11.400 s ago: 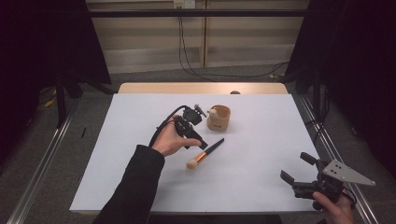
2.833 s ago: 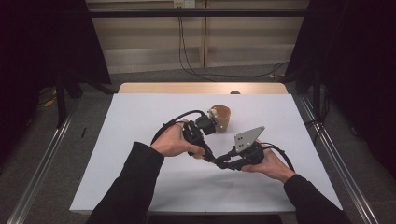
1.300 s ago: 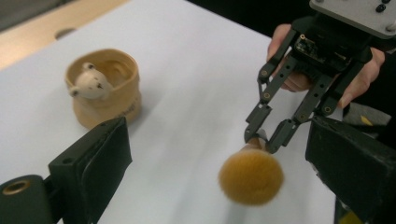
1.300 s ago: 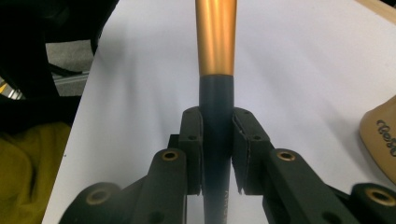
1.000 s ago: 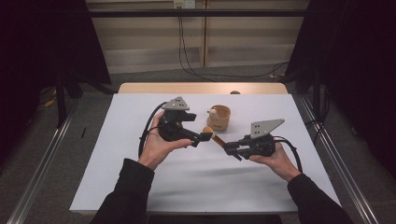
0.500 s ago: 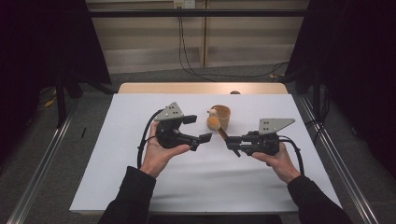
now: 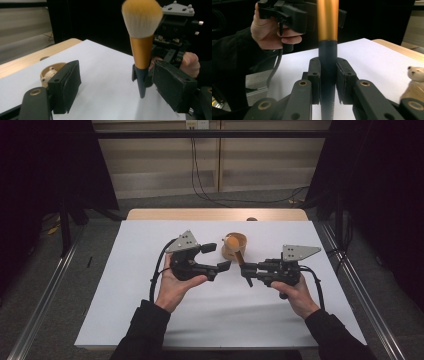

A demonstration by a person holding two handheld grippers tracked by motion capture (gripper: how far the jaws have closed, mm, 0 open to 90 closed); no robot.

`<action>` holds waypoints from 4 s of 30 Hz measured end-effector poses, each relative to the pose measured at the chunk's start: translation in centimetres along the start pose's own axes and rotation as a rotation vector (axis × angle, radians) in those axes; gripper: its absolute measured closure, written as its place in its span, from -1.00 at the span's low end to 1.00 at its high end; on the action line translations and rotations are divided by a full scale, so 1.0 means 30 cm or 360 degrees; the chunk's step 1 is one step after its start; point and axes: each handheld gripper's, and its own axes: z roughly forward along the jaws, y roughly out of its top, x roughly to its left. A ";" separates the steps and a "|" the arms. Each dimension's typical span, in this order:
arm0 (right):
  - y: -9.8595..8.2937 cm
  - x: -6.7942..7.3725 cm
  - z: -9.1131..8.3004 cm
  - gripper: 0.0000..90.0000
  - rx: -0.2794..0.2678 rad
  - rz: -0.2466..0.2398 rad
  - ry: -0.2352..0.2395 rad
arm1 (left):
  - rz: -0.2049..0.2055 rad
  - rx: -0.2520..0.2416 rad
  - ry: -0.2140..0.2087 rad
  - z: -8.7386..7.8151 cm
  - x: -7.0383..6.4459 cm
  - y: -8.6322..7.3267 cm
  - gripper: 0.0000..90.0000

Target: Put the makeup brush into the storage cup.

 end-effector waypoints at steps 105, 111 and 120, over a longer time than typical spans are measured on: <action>0.008 0.025 0.067 0.63 0.0133 -0.0042 0.0125 | 0.0038 0.0167 -0.0287 0.082 -0.062 0.013 0.54; 0.009 0.024 0.066 0.64 0.0149 -0.0037 0.0117 | 0.0050 0.0151 -0.0291 0.085 -0.059 0.008 0.54; 0.014 0.026 0.064 0.64 0.0133 -0.0039 0.0113 | 0.0059 0.0079 -0.0283 0.087 -0.067 0.006 0.47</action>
